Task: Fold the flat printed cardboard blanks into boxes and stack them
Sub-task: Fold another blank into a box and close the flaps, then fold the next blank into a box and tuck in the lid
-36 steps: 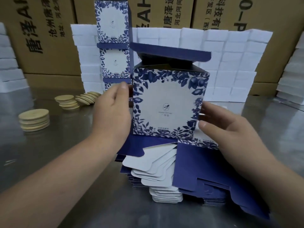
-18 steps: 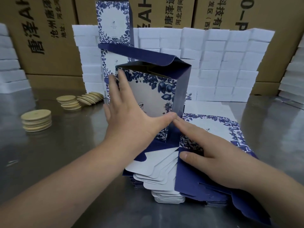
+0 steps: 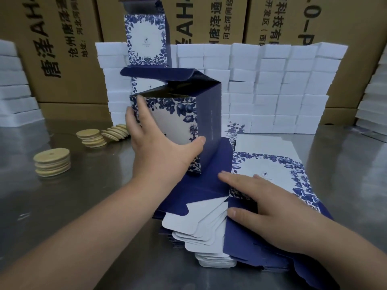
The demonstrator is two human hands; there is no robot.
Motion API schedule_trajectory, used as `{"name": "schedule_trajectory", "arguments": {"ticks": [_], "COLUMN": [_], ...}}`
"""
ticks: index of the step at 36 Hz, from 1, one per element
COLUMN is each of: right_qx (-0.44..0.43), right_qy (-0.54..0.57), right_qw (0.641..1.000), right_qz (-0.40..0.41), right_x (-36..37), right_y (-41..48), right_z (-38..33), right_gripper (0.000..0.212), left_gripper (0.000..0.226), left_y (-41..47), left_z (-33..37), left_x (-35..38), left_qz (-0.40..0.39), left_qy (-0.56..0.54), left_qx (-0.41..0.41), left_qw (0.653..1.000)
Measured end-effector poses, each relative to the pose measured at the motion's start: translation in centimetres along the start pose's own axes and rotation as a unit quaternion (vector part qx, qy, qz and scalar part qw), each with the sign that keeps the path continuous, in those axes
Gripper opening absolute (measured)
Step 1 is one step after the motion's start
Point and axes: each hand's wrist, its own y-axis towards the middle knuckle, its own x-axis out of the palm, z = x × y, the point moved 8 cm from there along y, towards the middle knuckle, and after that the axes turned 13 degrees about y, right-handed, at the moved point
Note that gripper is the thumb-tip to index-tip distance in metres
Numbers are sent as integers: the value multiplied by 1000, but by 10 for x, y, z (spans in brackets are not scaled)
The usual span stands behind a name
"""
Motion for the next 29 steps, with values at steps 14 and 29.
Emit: {"name": "schedule_trajectory", "arguments": {"ticks": [14,29], "right_qx": [6,16], "right_qy": [-66,-122], "right_qw": [997,990], "right_qz": [-44,67], "right_x": [5,-1], "right_y": [3,14], "right_z": [-4,-6], "right_gripper": [42,59], "left_gripper": [112,104], "left_y": [136,195], "left_z": [41,21], "left_x": [-8,121], "left_qz": [90,29], "left_qy": [-26,149], "left_qx": [6,-67], "left_qw": [996,986]}}
